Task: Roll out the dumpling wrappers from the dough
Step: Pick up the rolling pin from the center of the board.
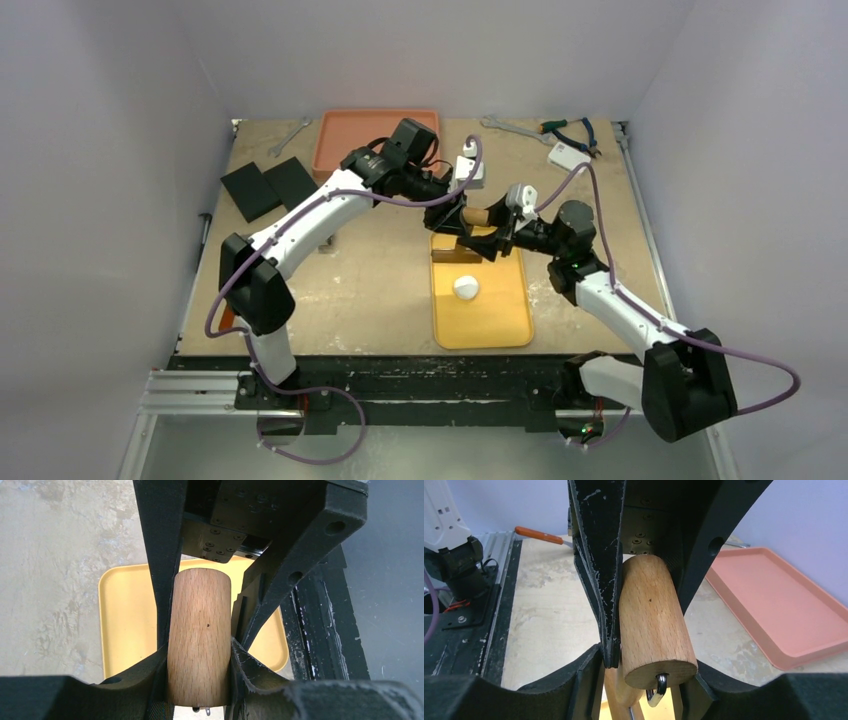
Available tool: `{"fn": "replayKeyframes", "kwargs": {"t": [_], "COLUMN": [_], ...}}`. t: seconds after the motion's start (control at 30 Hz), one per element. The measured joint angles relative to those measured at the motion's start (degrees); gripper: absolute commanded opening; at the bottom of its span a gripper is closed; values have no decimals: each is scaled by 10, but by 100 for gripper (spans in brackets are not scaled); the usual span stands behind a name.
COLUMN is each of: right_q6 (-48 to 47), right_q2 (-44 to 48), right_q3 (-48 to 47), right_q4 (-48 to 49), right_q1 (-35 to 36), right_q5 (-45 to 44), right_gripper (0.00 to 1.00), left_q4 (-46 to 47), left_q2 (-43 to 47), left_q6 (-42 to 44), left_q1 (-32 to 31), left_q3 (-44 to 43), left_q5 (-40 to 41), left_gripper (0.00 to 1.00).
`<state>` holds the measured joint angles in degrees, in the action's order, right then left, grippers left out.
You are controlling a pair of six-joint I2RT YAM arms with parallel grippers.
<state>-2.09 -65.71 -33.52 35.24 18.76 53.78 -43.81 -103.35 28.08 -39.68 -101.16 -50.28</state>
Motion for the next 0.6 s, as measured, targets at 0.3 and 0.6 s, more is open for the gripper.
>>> {"fn": "replayKeyframes", "kwargs": {"t": [0.3,0.6], "right_q6": [-5,22], "right_q2": [-2,5], "right_q3": [11,15], "right_q4": [6,39], "right_q1": [2,-1], "right_q5": [24,27], "right_gripper": [72,62], "left_q4": [3,6], "left_q2": [1,9], "left_q6": [-27,-33], "left_q1": [0,0], "left_q3": [-40,-45], "left_q5": [-10,-20], "left_gripper": [0,0]}}
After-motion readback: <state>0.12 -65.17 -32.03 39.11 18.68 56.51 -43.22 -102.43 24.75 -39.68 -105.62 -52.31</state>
